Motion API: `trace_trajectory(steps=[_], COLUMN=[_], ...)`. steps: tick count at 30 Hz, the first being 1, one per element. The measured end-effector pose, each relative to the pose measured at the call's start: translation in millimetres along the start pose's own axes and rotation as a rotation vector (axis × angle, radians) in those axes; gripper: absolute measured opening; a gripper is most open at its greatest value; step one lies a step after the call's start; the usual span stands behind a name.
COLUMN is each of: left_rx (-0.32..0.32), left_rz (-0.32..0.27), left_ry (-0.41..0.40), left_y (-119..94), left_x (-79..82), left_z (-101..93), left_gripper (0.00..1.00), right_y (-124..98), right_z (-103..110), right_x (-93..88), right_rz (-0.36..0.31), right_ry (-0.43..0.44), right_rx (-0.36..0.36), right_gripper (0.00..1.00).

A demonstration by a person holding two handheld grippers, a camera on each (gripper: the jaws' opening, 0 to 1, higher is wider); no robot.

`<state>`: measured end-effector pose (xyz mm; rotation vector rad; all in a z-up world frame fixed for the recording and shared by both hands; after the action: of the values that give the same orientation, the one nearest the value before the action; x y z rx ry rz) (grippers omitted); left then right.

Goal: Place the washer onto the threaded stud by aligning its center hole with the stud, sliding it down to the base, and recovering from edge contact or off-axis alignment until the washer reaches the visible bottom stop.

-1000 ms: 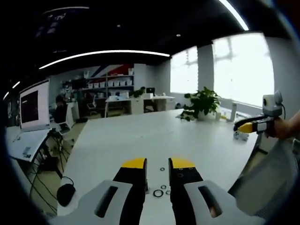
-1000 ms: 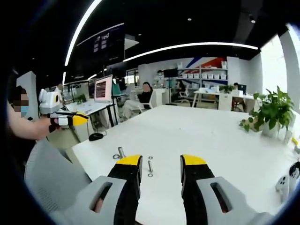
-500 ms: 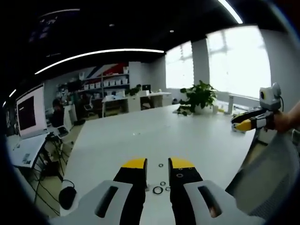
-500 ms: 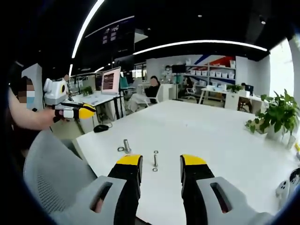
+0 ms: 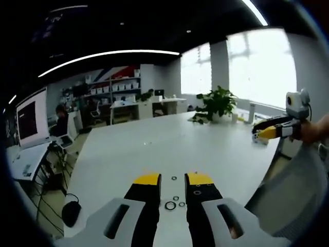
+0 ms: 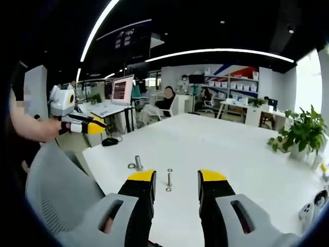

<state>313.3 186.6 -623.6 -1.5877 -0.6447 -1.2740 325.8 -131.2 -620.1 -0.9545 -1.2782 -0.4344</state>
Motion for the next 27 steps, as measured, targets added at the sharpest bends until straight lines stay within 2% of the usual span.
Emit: trace_trajectory(steps=[2,5,8,11,14,18,27], left_rx=[0.000,0.003,0.006,0.006,0.001,-0.002,0.005], left_rz=[0.004,0.006,0.010,0.013,0.017,0.028,0.032], left_ry=[0.006,0.006,0.002,0.002,0.006,0.004,-0.013], left_y=[-0.3,-0.4,-0.7,-0.4,0.7,1.6,1.1], left_x=[-0.2,-0.4,-1.3,-2.4,-2.2,-4.2,-4.1], left_z=[-0.8,-0.8,-0.1,-0.2,-0.9,-1.8,-2.3], left_gripper=[0.16,0.16,0.16,0.16,0.16,0.17,0.19], right_y=[-0.5,-3.6,-0.1,5.4,2.3,2.0,3.2], right_z=[-0.7,-1.4,1.2,4.9,5.2,2.5,5.3], right_x=[-3.8,-4.9,-8.3,-13.4,-10.7,-16.9,-18.4], right_rz=[0.031,0.018,0.017,0.057,0.030,0.051,0.059], right_ry=[0.020,0.050,0.043,0.021,0.017,0.048,0.047], right_rx=[0.011,0.009,0.018,0.037,0.035,0.038,0.052], right_gripper=[0.35,0.35,0.35,0.35,0.35,0.35,0.35])
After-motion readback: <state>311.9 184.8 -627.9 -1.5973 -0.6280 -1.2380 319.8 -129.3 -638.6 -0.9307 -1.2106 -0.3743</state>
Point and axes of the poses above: the point that each gripper's makers call its tool centre point, and the gripper's own axes: y roughly forward along the fingers, z roughly to its left, x roughly out of its top, the point moved 7 cm from there along -y, roughly backward along the fingers, and after that the axes turned 3 degrees about z, right-handed, at the moved point
